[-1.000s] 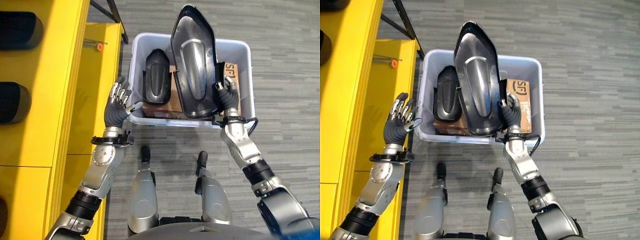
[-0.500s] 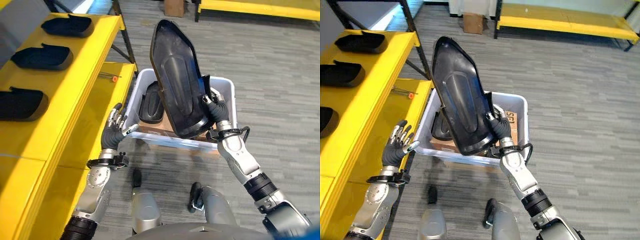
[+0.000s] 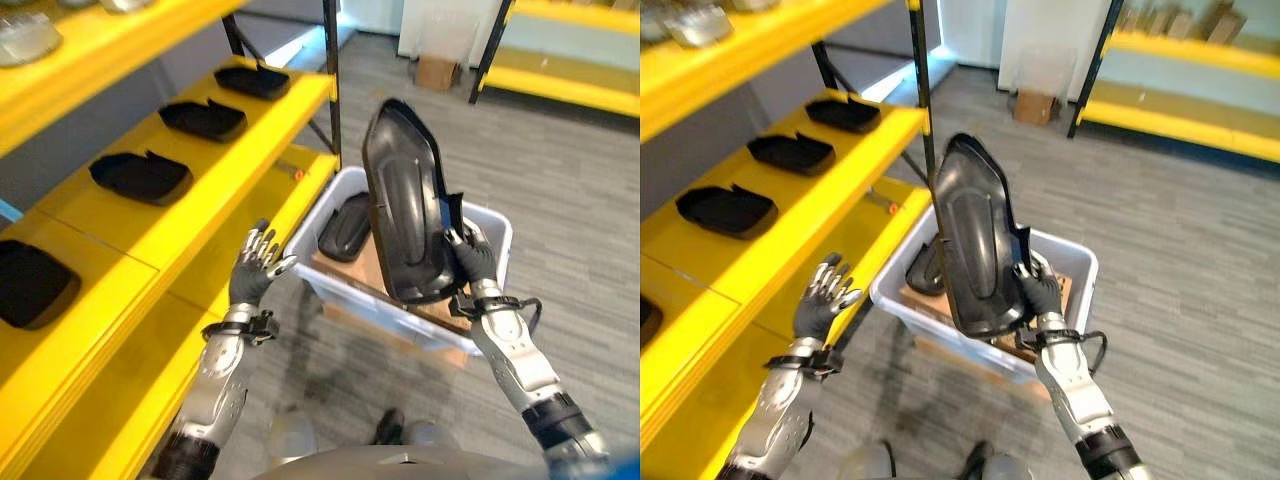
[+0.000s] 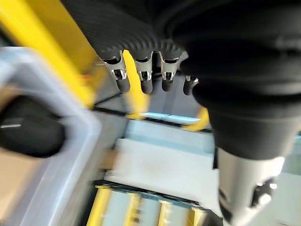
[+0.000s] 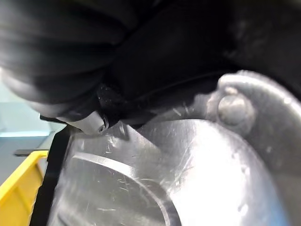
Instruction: Move parts from the plastic box to the shelf.
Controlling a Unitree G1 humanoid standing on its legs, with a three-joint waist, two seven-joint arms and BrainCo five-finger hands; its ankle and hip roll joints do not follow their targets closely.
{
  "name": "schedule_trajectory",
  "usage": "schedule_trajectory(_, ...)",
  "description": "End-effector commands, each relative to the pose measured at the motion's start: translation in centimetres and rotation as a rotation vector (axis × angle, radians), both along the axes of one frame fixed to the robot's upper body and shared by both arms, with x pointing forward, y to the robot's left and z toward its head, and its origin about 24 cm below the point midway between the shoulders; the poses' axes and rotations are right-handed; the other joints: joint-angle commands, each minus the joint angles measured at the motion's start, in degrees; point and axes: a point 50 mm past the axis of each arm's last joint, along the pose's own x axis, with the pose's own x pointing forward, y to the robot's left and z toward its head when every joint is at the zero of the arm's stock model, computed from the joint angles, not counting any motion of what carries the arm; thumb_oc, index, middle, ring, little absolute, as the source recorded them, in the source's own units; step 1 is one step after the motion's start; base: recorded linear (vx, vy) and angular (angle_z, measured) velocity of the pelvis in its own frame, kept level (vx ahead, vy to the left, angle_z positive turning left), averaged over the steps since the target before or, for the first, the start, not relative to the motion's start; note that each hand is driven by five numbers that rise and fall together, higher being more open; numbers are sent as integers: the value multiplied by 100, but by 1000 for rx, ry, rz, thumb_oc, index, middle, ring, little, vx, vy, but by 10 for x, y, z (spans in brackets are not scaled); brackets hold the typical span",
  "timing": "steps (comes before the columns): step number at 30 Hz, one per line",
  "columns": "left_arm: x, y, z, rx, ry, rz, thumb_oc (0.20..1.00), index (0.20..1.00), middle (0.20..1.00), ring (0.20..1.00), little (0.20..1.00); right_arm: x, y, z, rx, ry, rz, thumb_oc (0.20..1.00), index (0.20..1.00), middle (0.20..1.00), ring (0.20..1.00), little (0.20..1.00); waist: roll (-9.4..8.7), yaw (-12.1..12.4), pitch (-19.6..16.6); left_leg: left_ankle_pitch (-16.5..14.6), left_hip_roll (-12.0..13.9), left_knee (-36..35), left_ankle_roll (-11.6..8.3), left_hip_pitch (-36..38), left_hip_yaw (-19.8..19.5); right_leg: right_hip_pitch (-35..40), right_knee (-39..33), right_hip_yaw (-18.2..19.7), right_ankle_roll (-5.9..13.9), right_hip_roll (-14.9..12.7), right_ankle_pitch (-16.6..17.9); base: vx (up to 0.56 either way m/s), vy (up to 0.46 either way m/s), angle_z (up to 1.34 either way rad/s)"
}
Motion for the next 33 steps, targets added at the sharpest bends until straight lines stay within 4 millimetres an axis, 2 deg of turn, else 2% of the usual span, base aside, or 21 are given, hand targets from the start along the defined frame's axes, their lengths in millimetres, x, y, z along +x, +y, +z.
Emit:
schedule_trajectory(1, -5, 15, 18, 113, -88, -1, 1000, 1000, 1000, 1000, 1000, 17, 35, 39, 85, -180, 119, 200, 200, 200, 200, 200, -306, 234, -172, -62, -113, -416, 86, 231, -158, 359, -842, 403, 828, -574, 608, -47, 293, 37)
schedule_trajectory(8, -5, 22, 26, 149, -121, 23, 1000, 1000, 1000, 1000, 1000, 18, 37, 29, 79, -133, 113, 200, 200, 200, 200, 200, -373, 396, -240, -210, -927, -695, 473, 180, -376, 422, -1257, 379, 1306, -1189, 1391, -42, 324, 35)
schedule_trajectory(10, -6, 23, 26, 155, -121, 24, 1000, 1000, 1000, 1000, 1000, 18, 37, 28, 76, -125, 111, 200, 200, 200, 200, 200, -387, 379, -231, -234, -1016, -673, 523, 172, -408, 423, -1248, 431, 1335, -1253, 1412, -9, 243, 28)
schedule_trajectory(11, -2, 22, 29, 173, -134, 21, 1000, 1000, 1000, 1000, 1000, 17, 37, 23, 102, -104, 97, 200, 200, 200, 200, 200, -389, 355, -215, -242, -1122, -667, 593, 176, -480, 374, -1146, 674, 1350, -1294, 1382, -70, 279, 60)
schedule_trajectory(12, -1, 22, 30, 175, -139, 20, 1000, 1000, 1000, 1000, 1000, 18, 37, 23, 114, -104, 96, 200, 200, 200, 200, 200, -407, 327, -189, -137, -1208, -675, 681, 119, -475, 258, -1013, 831, 1263, -1328, 1388, -66, 355, 74)
schedule_trajectory(13, -1, 21, 30, 182, -141, 16, 1000, 1000, 1000, 1000, 1000, 17, 39, 23, 122, -102, 99, 200, 200, 200, 200, 200, -395, 266, -179, -116, -1236, -708, 730, 149, -529, 194, -886, 1211, 1219, -1220, 1311, -57, 259, 68)
schedule_trajectory(14, 0, 21, 29, 190, -138, 13, 1000, 1000, 1000, 1000, 1000, 16, 38, 24, 113, -107, 103, 200, 200, 200, 200, 200, -386, 137, -168, -73, -1276, -757, 776, 168, -620, 54, -710, 1877, 1142, -933, 1146, 22, 231, 47)
schedule_trajectory(15, 1, 21, 28, 191, -131, 9, 1000, 1000, 1000, 1000, 1000, 15, 38, 23, 115, -106, 114, 200, 200, 200, 200, 200, -381, 73, -168, -39, -1300, -785, 810, 190, -668, -55, -604, 2352, 1076, -614, 918, 13, 152, 40)
schedule_trajectory(16, 1, 21, 28, 191, -131, 9, 1000, 1000, 1000, 1000, 1000, 15, 37, 23, 114, -106, 113, 200, 200, 200, 200, 200, -382, 86, -178, -29, -1299, -788, 810, 175, -654, -80, -602, 2367, 1072, -612, 928, 20, 116, 50)
schedule_trajectory(17, 1, 20, 26, 191, -124, 3, 1000, 1000, 1000, 1000, 1000, 13, 37, 22, 123, -100, 128, 200, 200, 200, 200, 200, -382, 12, -174, 16, -1329, -806, 847, 194, -720, -194, -404, 2759, 987, -223, 715, 23, 132, 40)
schedule_trajectory(18, 1, 17, 24, 190, -112, -14, 1000, 1000, 1000, 1000, 1000, 11, 35, 19, 114, -85, 142, 200, 200, 200, 200, 200, -427, -92, -157, 116, -1427, -836, 903, 204, -835, -314, -56, 3045, 801, 438, 389, 20, 163, 22)
schedule_trajectory(20, 1, 15, 24, 184, -113, -21, 1000, 1000, 1000, 1000, 1000, 10, 34, 18, 122, -83, 145, 200, 200, 200, 200, 200, -493, -145, -186, 193, -1545, -820, 931, 128, -951, -368, 134, 3058, 626, 909, 226, -7, 101, 58)
schedule_trajectory(21, 0, 13, 23, 183, -109, -30, 1000, 1000, 1000, 1000, 1000, 9, 35, 17, 124, -80, 152, 200, 200, 200, 200, 200, -551, -189, -226, 247, -1640, -841, 934, 115, -1042, -305, 87, 3217, 533, 1197, 156, -29, 12, 86)
schedule_trajectory(22, -3, 13, 19, 168, -94, -22, 1000, 1000, 1000, 1000, 1000, 9, 40, 17, 130, -77, 172, 200, 200, 200, 200, 200, -605, -175, -281, 359, -1703, -948, 920, 98, -1098, -109, -378, 3451, 460, 1319, 222, -37, -19, 33)
schedule_trajectory(25, -8, 18, 20, 142, -98, 14, 1000, 1000, 1000, 1000, 1000, 13, 45, 20, 133, -82, 191, 200, 200, 200, 200, 200, -577, -46, -407, 430, -1669, -1026, 865, -24, -986, 135, -1091, 3492, 517, 1257, 489, -61, -63, -5)
schedule_trajectory(28, -10, 18, 20, 135, -96, 1, 1000, 1000, 1000, 1000, 1000, 13, 41, 16, 136, -67, 169, 200, 200, 200, 200, 200, -558, 3, -429, 406, -1685, -872, 837, -129, -963, 287, -1382, 3392, 484, 1192, 579, -55, -63, -8)
schedule_trajectory(29, -10, 17, 21, 131, -97, -7, 1000, 1000, 1000, 1000, 1000, 13, 41, 15, 146, -61, 169, 200, 200, 200, 200, 200, -562, 9, -399, 360, -1702, -708, 819, -204, -970, 300, -1410, 3326, 481, 1166, 588, -123, -84, 13)
schedule_trajectory(30, -10, 17, 22, 136, -102, -18, 1000, 1000, 1000, 1000, 1000, 12, 36, 15, 142, -59, 162, 200, 200, 200, 200, 200, -567, 22, -271, 228, -1795, -70, 717, -493, -1007, 304, -1393, 3224, 460, 1103, 595, -101, -58, 26)
schedule_trajectory(31, -10, 16, 22, 136, -102, -18, 1000, 1000, 1000, 1000, 1000, 12, 36, 15, 142, -59, 162, 200, 200, 200, 200, 200, -565, 10, -272, 209, -1797, -28, 716, -517, -1017, 301, -1392, 3211, 459, 1104, 594, -174, -70, 54)
schedule_trajectory(32, -12, 18, 23, 154, -109, -16, 1000, 1000, 1000, 1000, 1000, 13, 34, 16, 124, -65, 165, 200, 200, 200, 200, 200, -580, 109, -89, 35, -1947, 559, 598, -702, -1327, 305, -1358, 3238, 405, 1072, 590, -102, -29, 66)
schedule_trajectory(33, -12, 18, 23, 154, -109, -16, 1000, 1000, 1000, 1000, 1000, 13, 34, 16, 124, -65, 165, 200, 200, 200, 200, 200, -574, 104, -82, 12, -1946, 599, 597, -714, -1331, 310, -1354, 3232, 404, 1077, 586, -181, -14, 67)
